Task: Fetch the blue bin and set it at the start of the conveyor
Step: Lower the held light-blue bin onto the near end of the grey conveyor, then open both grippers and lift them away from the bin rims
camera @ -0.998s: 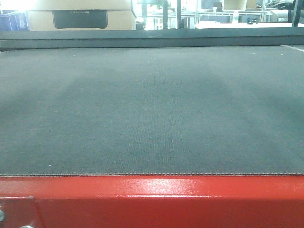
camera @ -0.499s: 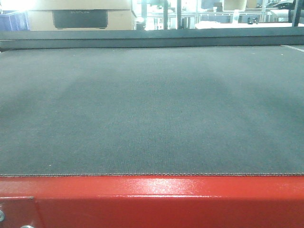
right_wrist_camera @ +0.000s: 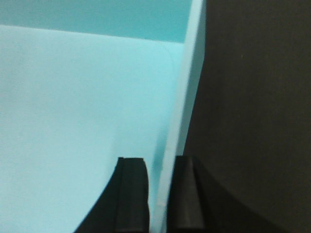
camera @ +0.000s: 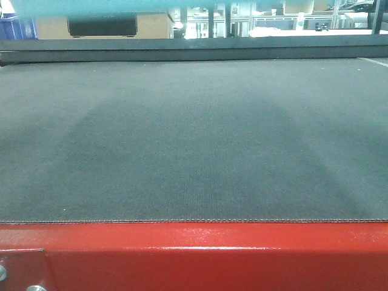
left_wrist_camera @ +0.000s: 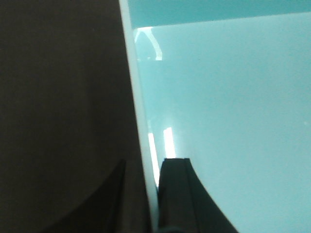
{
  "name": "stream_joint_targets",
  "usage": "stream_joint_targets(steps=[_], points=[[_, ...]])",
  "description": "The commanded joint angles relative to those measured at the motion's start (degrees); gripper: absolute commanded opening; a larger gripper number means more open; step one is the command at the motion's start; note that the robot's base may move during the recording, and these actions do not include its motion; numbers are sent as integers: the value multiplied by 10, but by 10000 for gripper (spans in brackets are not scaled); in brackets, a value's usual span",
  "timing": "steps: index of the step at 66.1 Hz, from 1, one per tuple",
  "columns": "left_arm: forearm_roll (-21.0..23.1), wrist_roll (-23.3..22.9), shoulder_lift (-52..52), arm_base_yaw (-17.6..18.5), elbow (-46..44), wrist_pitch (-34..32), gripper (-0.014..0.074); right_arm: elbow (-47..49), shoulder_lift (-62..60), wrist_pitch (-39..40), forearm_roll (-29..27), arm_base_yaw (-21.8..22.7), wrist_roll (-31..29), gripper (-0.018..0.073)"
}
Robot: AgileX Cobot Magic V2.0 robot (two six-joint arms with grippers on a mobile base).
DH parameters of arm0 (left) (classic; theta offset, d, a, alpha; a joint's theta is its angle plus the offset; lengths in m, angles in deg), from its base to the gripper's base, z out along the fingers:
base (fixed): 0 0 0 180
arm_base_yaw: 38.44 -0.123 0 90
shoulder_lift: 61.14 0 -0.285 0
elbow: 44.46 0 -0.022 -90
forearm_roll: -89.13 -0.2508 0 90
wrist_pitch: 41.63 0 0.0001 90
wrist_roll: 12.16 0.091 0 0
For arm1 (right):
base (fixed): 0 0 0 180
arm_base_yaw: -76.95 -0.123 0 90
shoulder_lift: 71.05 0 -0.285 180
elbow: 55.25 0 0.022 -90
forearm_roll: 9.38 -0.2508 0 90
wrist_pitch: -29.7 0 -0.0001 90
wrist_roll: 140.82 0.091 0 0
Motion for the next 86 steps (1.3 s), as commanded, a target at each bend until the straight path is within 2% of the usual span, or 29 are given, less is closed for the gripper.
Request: stream_joint_targets(steps=[1, 9, 14, 19, 30, 35, 40, 45, 53, 56, 58, 62, 72, 79, 86], points=[[-42, 9, -5, -6, 62, -62, -111, -69, -14, 60, 22, 4, -17, -153], [-41, 9, -3, -8, 145, -167, -111, -170, -3, 170, 22, 4, -17, -153], [-38, 9, 8, -13, 185, -205, -111, -212, 11, 216, 22, 4, -17, -153], [-37, 9, 28, -18, 207, -226, -111, -235, 36, 244, 22, 4, -17, -153], [-37, 9, 75, -21, 211, -233, -111, -238, 85, 254, 22, 4, -17, -151], [-35, 9, 88, -21, 211, -230, -109, -238, 95, 255, 22, 4, -17, -121], [-35, 9, 94, -21, 211, -222, -72, -238, 97, 255, 22, 4, -17, -29], [-35, 9, 94, -21, 211, -217, 22, -238, 97, 253, 22, 4, -17, 133], [-35, 9, 92, -21, 211, -209, 275, -238, 89, 252, 22, 4, -17, 454], [-35, 9, 91, -21, 211, -202, 391, -237, 83, 250, 22, 4, -17, 547], [-35, 9, 89, -21, 211, -197, 470, -234, 79, 245, 22, 4, -17, 579], [-35, 9, 79, -21, 211, -186, 633, -228, 68, 237, 22, 4, -17, 563], [-42, 9, 34, -30, 211, -154, 509, -217, 20, 229, 24, 8, -17, 473], [-42, 14, -7, -48, 211, -123, 390, -217, -18, 221, 28, 21, -17, 324], [-45, 15, -49, -74, 219, -114, 213, -228, -55, 201, 59, 43, -17, 117]])
